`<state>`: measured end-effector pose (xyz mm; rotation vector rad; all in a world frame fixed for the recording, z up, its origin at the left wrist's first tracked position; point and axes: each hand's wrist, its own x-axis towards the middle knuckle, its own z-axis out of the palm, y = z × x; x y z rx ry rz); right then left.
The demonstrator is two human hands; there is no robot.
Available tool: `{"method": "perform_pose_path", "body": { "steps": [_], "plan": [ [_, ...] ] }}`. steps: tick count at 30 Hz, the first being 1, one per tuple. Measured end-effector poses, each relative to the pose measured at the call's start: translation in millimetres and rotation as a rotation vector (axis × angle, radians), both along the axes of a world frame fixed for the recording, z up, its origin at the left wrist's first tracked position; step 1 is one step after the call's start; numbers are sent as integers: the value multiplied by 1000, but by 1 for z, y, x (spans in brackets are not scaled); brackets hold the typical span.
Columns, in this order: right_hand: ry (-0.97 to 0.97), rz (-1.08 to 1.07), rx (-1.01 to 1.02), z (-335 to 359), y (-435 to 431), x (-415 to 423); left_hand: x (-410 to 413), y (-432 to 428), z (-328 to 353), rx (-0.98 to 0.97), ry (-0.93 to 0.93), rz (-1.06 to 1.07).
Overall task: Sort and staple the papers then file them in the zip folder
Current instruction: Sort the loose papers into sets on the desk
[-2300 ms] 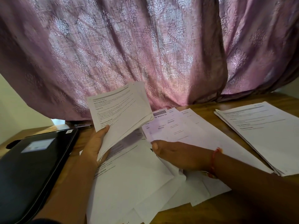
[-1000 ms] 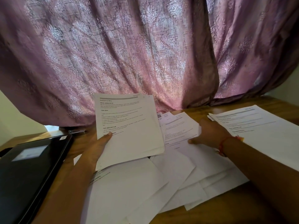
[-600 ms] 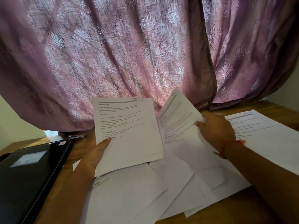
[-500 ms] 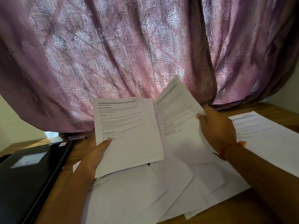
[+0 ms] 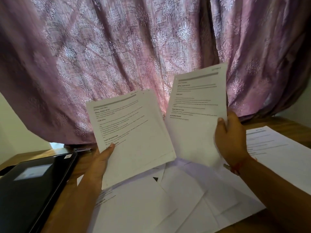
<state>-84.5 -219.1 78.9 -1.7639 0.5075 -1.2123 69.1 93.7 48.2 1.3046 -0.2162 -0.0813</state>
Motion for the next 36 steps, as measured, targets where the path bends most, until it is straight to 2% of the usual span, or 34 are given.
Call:
{"method": "perform_pose_path", "body": {
  "steps": [2,6,16,20,27,34,36],
  "plan": [
    [-50,38,94,1,-1,2,0,0,0,-12,18,2],
    [-111,115,148,3,-3,1,-5,-4,1,-72,83,-74],
    [-20,465,293,-6,5,7,-19,-14,4,-45,110,-163],
    [13,507,331,-11,12,9,-27,-21,6,-28,123,-198],
    [98,558,267,-15,19,12,-36,-32,6,26,31,-198],
    [56,633,347,-10,31,7,-38,-39,3,51,37,-223],
    [36,556,309,-10,32,7,-40,-42,3,47,31,-218]
  ]
}}
